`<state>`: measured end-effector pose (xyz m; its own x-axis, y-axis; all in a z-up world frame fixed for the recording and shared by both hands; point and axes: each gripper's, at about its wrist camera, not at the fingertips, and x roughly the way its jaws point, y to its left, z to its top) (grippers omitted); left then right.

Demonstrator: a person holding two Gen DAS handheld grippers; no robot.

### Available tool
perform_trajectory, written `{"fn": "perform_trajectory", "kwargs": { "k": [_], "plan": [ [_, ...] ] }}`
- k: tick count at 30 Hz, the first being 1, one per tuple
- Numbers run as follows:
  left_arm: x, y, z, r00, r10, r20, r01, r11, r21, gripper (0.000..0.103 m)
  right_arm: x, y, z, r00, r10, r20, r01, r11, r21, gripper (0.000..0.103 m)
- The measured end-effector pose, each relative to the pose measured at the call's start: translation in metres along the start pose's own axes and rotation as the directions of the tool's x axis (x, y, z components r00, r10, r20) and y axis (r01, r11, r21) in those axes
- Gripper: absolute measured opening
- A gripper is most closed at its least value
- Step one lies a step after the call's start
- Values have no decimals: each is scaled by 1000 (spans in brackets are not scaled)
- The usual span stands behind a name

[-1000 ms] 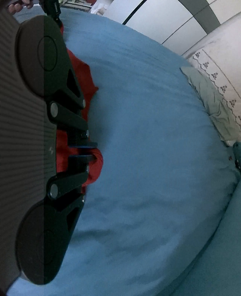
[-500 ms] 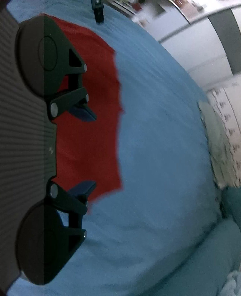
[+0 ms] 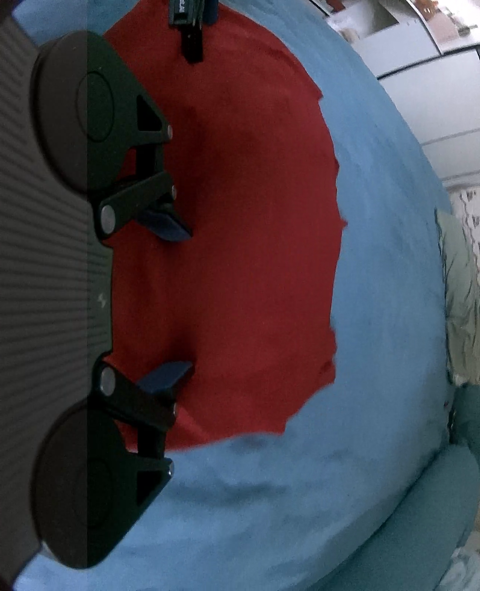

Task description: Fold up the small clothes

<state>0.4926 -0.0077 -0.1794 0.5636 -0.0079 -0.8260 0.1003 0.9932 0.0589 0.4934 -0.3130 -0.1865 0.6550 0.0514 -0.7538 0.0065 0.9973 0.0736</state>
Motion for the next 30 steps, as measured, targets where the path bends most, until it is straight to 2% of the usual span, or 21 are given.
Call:
{"fn": "perform_trajectory", "kwargs": {
  "k": [3, 5, 8, 12, 16, 17, 19, 27, 30],
  "plan": [
    [2, 1, 3, 1000, 6, -5, -6, 1000, 4, 96, -6, -15, 0, 998, -64, -16, 65, 998, 18, 87],
    [4, 1, 6, 1000, 13, -12, -13, 1000, 0, 96, -14, -26, 1, 999, -50, -16, 51, 997, 57, 87],
    [-1, -2, 10, 999, 36, -28, -36, 999, -1, 96, -34, -40, 6, 998, -70, 10, 68, 993, 96, 88],
    [-12, -8, 18, 998, 52, -39, -51, 998, 21, 96, -66, -59, 5, 1000, -20, 19, 17, 984, 179, 89],
    [-32, -21, 26, 999, 23, -38, -22, 999, 28, 100, -90, -64, 1, 1000, -10, -2, 11, 983, 183, 90],
    [-34, -26, 27, 999, 20, -39, -19, 999, 31, 101, -94, -65, -1, 1000, -11, -7, 12, 983, 183, 92],
    [-39, -38, 29, 999, 8, -38, -7, 999, 42, 102, -99, -64, -5, 1000, -7, -23, 12, 979, 202, 102],
    [-25, -90, 25, 995, -77, -67, 84, 989, 120, 102, -72, -64, -35, 994, 2, -109, 30, 956, 292, 103],
    [-17, -100, 22, 994, -79, -80, 89, 987, 133, 102, -59, -64, -45, 993, 6, -115, 30, 950, 310, 99]
  ]
}}
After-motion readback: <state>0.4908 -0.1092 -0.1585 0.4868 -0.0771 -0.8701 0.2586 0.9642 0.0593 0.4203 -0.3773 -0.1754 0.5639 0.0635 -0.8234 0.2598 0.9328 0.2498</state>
